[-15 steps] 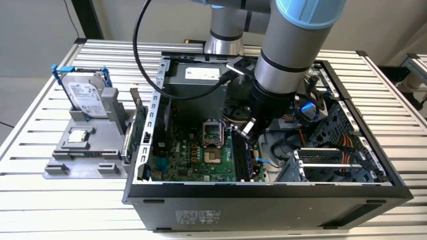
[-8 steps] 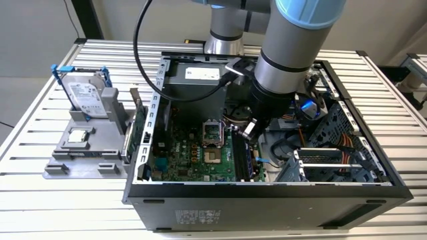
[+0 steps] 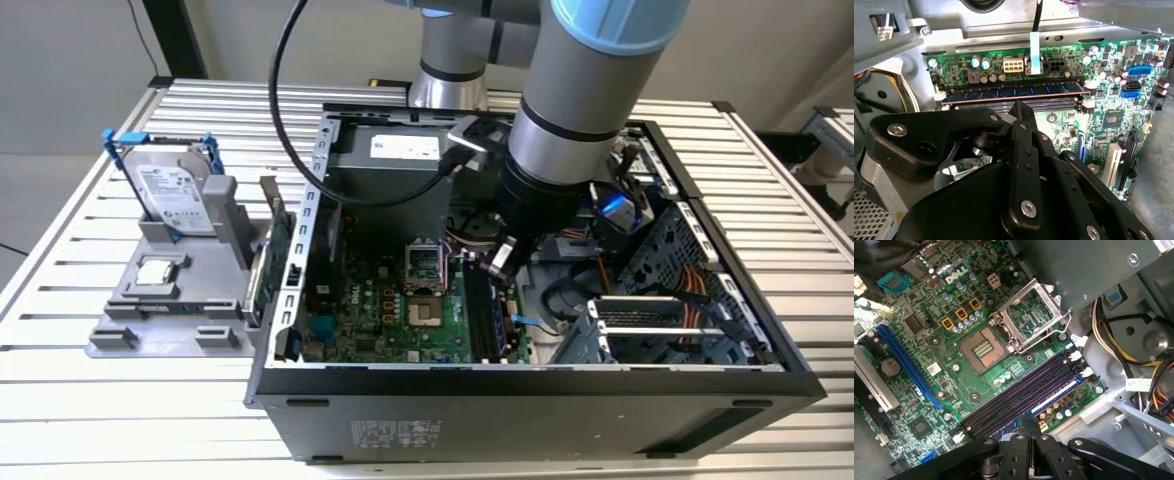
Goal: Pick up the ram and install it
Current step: 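Press down the ram until it locks into place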
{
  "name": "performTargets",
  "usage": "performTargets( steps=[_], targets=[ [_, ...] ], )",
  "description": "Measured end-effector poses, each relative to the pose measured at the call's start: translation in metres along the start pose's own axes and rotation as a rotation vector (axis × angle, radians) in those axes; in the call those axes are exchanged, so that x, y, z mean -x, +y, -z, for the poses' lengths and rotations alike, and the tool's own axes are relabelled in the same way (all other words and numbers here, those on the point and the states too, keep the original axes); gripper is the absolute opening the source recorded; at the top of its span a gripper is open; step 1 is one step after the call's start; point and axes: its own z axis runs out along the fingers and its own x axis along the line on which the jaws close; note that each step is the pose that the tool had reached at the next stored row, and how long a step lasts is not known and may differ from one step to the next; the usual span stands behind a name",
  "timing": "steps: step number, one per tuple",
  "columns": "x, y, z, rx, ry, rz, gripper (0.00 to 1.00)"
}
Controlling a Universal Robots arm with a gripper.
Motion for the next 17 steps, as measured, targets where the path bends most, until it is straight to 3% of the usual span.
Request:
performTargets(
  steps=[17],
  targets=[
    [0.0012, 0.0004, 0.0000, 0.0015, 0.0051, 0.141, 0.00]
  ],
)
